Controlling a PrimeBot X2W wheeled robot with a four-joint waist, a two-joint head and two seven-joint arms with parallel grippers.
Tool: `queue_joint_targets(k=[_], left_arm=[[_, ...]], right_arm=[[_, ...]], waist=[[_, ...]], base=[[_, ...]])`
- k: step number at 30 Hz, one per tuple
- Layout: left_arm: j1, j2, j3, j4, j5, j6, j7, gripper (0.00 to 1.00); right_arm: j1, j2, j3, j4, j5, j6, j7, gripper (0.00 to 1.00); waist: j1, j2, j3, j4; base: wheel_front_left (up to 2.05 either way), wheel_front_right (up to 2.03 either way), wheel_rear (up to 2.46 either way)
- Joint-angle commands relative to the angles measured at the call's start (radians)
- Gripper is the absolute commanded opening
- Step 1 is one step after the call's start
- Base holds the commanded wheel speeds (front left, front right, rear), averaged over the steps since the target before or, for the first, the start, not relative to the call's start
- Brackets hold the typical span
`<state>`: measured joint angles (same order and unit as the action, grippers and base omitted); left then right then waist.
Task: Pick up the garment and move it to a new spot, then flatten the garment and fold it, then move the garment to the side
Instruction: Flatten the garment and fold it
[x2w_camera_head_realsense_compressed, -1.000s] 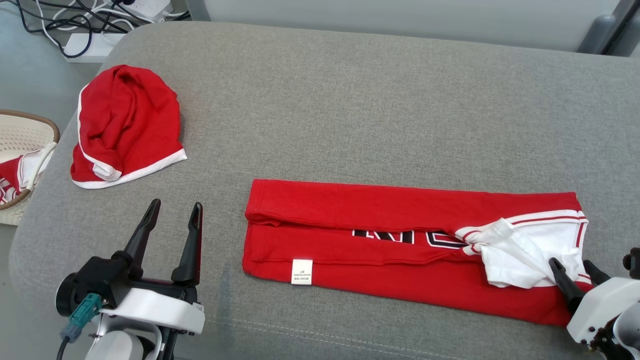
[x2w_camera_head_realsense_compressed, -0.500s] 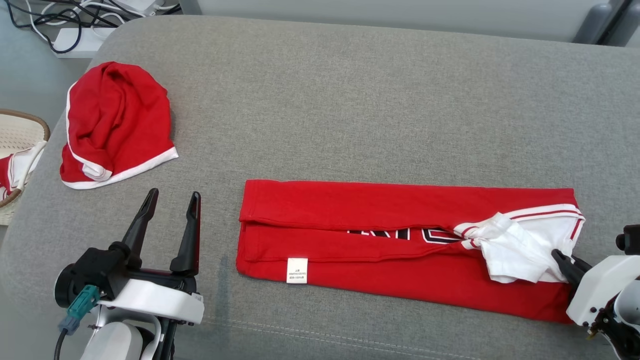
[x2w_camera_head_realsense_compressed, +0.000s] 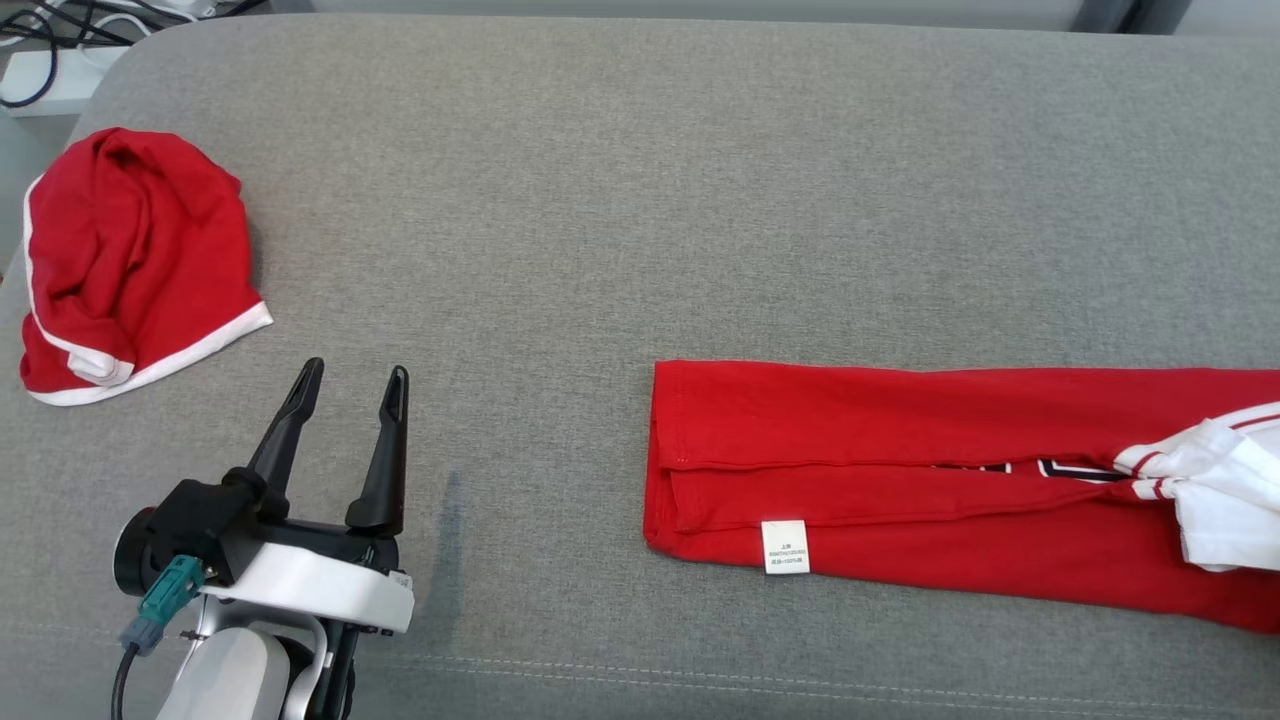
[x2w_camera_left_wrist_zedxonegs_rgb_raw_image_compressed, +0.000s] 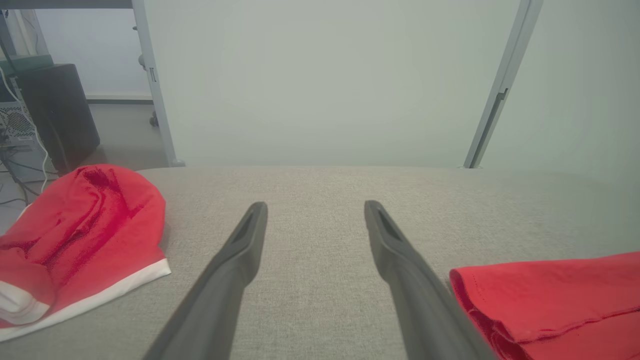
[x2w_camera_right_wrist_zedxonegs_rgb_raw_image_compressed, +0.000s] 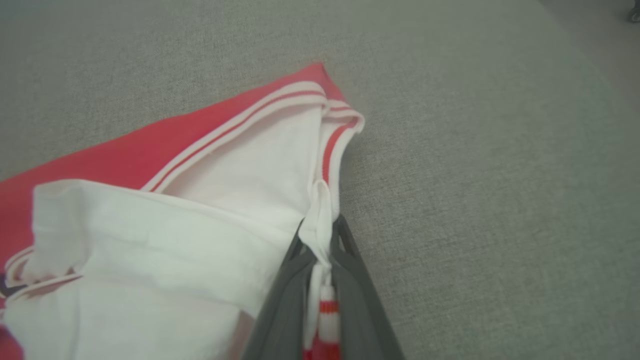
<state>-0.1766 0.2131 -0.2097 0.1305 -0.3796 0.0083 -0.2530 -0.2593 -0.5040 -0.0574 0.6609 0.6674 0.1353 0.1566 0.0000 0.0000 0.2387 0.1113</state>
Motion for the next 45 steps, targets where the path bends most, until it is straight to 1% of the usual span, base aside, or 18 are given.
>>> queue_joint_targets(k=[1, 3, 6, 7, 11, 14, 17, 20, 23, 25, 30, 36, 37, 38, 42, 45], left_arm=[[-0.043, 0.025, 0.042, -0.021, 0.008, -0.006, -0.009, 1.0], [-0.045, 0.024, 0.042, -0.02, 0.009, -0.007, -0.009, 1.0], [-0.05, 0.023, 0.043, -0.02, 0.013, -0.01, -0.009, 1.0], [-0.051, 0.025, 0.044, -0.021, 0.015, -0.011, -0.009, 1.0], [-0.052, 0.026, 0.044, -0.019, 0.018, -0.013, -0.009, 1.0], [-0.055, 0.026, 0.041, -0.019, 0.019, -0.013, -0.009, 1.0], [-0.06, 0.025, 0.035, -0.019, 0.021, -0.016, -0.009, 1.0], [-0.066, 0.024, 0.025, -0.015, 0.021, -0.019, -0.008, 1.0], [-0.071, 0.018, 0.015, -0.01, 0.019, -0.022, -0.006, 1.0], [-0.072, 0.017, 0.011, -0.007, 0.019, -0.022, -0.007, 1.0], [-0.07, 0.011, 0.002, -0.002, 0.019, -0.021, -0.007, 1.0], [-0.071, 0.008, -0.003, 0.003, 0.019, -0.019, -0.007, 1.0], [-0.071, 0.008, -0.004, 0.003, 0.019, -0.018, -0.007, 1.0], [-0.071, 0.008, -0.004, 0.004, 0.019, -0.017, -0.007, 1.0], [-0.071, 0.009, -0.002, 0.005, 0.017, -0.013, -0.007, 1.0], [-0.069, 0.011, -0.001, 0.005, 0.016, -0.011, -0.008, 1.0]], right_arm=[[-0.017, -0.031, 0.021, -0.031, -0.009, -0.005, -0.013, 0.0], [-0.024, -0.029, 0.033, -0.045, -0.012, -0.005, -0.013, 0.0], [-0.042, -0.013, 0.075, -0.123, -0.016, -0.005, -0.01, 0.0], [-0.044, -0.002, 0.114, -0.206, -0.037, -0.005, -0.008, 0.0], [-0.034, 0.045, 0.183, -0.42, -0.101, -0.005, 0.026, 0.0], [-0.028, 0.109, 0.235, -0.571, -0.142, -0.005, 0.062, 0.0], [-0.039, 0.194, 0.289, -0.656, -0.157, -0.005, 0.092, 0.0], [-0.063, 0.278, 0.351, -0.655, -0.169, -0.005, 0.107, 0.0], [-0.082, 0.347, 0.418, -0.606, -0.177, -0.005, 0.106, 0.0], [-0.095, 0.379, 0.462, -0.567, -0.18, -0.005, 0.1, 0.0], [-0.136, 0.417, 0.538, -0.462, -0.179, -0.005, 0.064, 0.0], [-0.183, 0.435, 0.59, -0.353, -0.161, -0.005, 0.022, 0.0], [-0.188, 0.438, 0.599, -0.344, -0.149, -0.005, 0.016, 0.42], [-0.192, 0.44, 0.608, -0.341, -0.128, -0.005, 0.008, 1.0], [-0.202, 0.448, 0.657, -0.373, -0.033, -0.005, -0.014, 1.0], [-0.206, 0.448, 0.672, -0.405, -0.013, -0.005, -0.031, 1.0]], waist=[[0.0, 0.0, 0.004, -0.017], [0.0, 0.0, 0.003, -0.022], [0.0, 0.0, 0.003, -0.034], [0.0, 0.0, 0.001, -0.043], [0.0, 0.0, -0.004, -0.054], [0.0, 0.0, -0.006, -0.056], [0.0, 0.0, -0.007, -0.052], [0.0, 0.0, -0.01, -0.04], [0.0, 0.0, -0.015, -0.019], [0.0, 0.0, -0.016, -0.008], [0.0, 0.0, -0.018, 0.015], [0.0, 0.0, -0.014, 0.026], [0.0, 0.0, -0.014, 0.026], [0.0, 0.0, -0.012, 0.025], [0.0, 0.0, -0.012, 0.015], [0.0, 0.0, -0.014, 0.008]], base=[[0.0, 0.0, 0.0], [0.0, 0.0, 0.0], [0.0, 0.0, 0.0], [0.0, 0.0, 0.0], [0.0, 0.0, 0.0], [0.0, 0.0, 0.0], [0.0, 0.0, 0.0], [0.0, 0.0, 0.0], [0.0, 0.0, 0.0], [0.0, 0.0, 0.0], [0.0, 0.0, 0.0], [0.0, 0.0, 0.0], [0.0, 0.0, 0.0], [0.0, 0.0, 0.0], [0.0, 0.0, 0.0], [0.0, 0.0, 0.0]])
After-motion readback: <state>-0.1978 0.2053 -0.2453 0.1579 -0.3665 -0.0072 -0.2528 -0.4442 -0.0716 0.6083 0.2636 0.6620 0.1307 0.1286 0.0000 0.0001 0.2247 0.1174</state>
